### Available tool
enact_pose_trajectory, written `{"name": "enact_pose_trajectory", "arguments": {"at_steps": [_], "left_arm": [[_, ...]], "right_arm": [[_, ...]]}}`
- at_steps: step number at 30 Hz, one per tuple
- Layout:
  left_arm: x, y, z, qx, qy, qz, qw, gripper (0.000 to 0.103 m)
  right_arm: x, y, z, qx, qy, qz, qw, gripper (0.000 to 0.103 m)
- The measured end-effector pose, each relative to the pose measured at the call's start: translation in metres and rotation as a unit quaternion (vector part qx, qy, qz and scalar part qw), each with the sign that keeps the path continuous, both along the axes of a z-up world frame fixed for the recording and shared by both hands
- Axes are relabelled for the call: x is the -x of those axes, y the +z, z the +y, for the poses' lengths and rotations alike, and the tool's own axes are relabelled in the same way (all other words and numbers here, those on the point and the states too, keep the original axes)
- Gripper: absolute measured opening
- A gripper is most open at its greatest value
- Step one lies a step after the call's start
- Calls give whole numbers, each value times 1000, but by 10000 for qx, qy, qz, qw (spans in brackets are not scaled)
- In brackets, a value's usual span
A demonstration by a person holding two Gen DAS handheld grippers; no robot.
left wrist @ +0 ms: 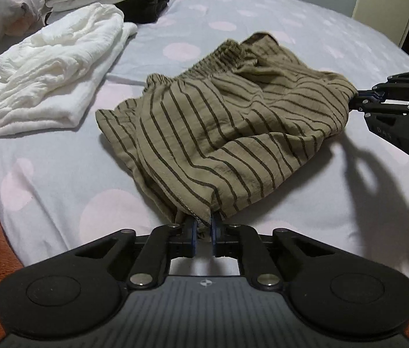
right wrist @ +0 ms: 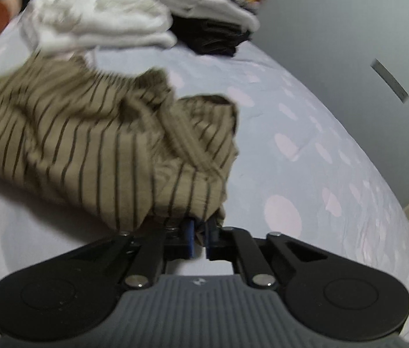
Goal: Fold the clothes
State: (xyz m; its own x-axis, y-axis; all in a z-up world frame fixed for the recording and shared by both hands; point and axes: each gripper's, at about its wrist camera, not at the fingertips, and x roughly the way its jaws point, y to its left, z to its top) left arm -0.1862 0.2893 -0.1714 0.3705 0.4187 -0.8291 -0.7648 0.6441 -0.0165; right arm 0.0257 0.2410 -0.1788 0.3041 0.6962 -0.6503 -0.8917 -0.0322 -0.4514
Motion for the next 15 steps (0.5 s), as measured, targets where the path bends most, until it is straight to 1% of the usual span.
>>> {"name": "enact_pose_trajectory", "arguments": {"at_steps": [3,5,7,11,15], "left_arm": [[-2,2,-2,-14,-92,185,9998,7],[-4,-3,-1,69,-141,299,9994,7],[-5,-9,1,200,-141,446,9987,7],[-2,-12,3,371,-128,625,9973,13],[7,-15,8,639,52,816,9946,18]], "right_arm": [[-5,8,1,-57,-149,72,9998,3],[-10,4,2,44,-250,5,9997,3],[-15,-1,2,136,-367,54,9992,2],[-18,-8,2,271,-468,89,9985,2],[-20,-10,2,411,-543,6,9977,4]]}}
